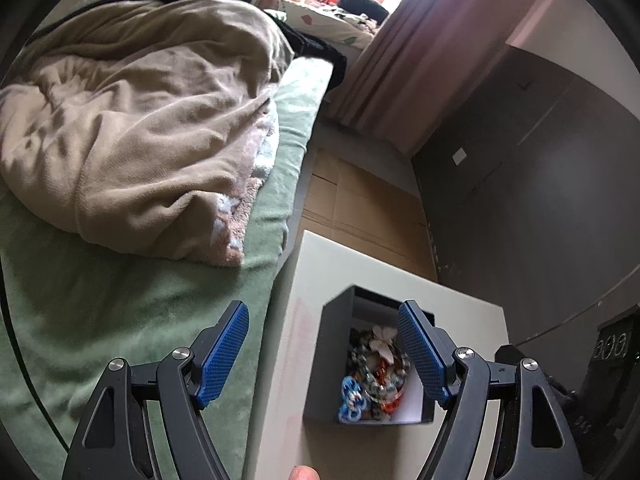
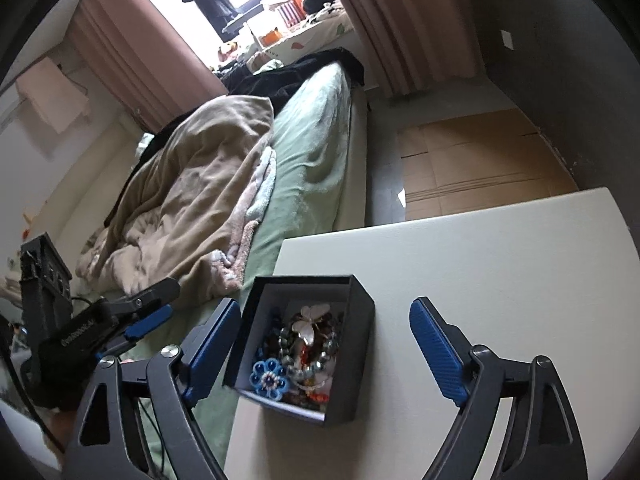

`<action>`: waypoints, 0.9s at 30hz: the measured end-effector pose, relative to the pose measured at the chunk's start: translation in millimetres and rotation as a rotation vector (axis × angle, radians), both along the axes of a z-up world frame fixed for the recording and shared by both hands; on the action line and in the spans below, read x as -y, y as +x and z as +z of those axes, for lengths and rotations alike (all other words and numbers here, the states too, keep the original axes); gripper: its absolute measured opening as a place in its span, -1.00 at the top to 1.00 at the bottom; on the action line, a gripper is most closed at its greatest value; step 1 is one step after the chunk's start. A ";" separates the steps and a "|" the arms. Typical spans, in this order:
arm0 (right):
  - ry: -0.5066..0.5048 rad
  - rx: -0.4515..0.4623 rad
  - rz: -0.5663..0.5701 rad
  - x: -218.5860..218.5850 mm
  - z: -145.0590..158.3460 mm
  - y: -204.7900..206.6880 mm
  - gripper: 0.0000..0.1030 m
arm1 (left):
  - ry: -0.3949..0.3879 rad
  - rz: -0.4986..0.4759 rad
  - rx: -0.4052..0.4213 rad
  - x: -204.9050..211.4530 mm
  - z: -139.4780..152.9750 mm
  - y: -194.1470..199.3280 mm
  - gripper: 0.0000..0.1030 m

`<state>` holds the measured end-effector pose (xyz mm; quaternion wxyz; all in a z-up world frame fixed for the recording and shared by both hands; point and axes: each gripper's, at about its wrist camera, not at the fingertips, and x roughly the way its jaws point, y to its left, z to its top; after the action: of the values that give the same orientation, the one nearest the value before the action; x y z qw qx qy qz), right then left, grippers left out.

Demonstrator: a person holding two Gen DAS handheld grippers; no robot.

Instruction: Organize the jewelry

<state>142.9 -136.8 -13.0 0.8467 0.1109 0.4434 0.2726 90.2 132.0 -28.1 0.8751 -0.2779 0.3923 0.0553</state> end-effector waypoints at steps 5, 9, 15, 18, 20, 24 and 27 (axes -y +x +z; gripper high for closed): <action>0.007 0.007 -0.036 20.7 9.0 -23.6 -0.90 | 0.082 -0.067 0.014 25.9 10.2 -14.3 -0.53; -0.021 0.010 -0.037 29.9 14.1 -38.4 -0.90 | 0.132 -0.095 0.037 40.9 16.6 -28.0 -0.78; -0.072 0.039 -0.086 48.3 25.5 -60.6 -1.00 | 0.212 -0.109 0.088 56.6 27.8 -52.6 -0.99; -0.093 0.060 -0.098 54.7 32.7 -70.0 -1.00 | 0.228 -0.107 0.112 61.0 32.5 -64.3 -0.99; -0.111 0.069 -0.111 56.6 37.4 -73.5 -1.00 | 0.241 -0.102 0.130 63.8 35.8 -70.4 -0.99; -0.133 0.083 -0.120 59.9 40.7 -79.8 -1.00 | 0.255 -0.123 0.138 72.2 38.5 -74.7 -0.99; -0.141 0.085 -0.114 62.9 39.0 -81.6 -1.00 | 0.250 -0.158 0.123 78.4 33.9 -75.7 -0.99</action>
<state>61.4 -199.7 26.1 0.8846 0.0643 0.4181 0.1965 14.5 53.6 5.8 0.9269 -0.1382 0.3486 0.0175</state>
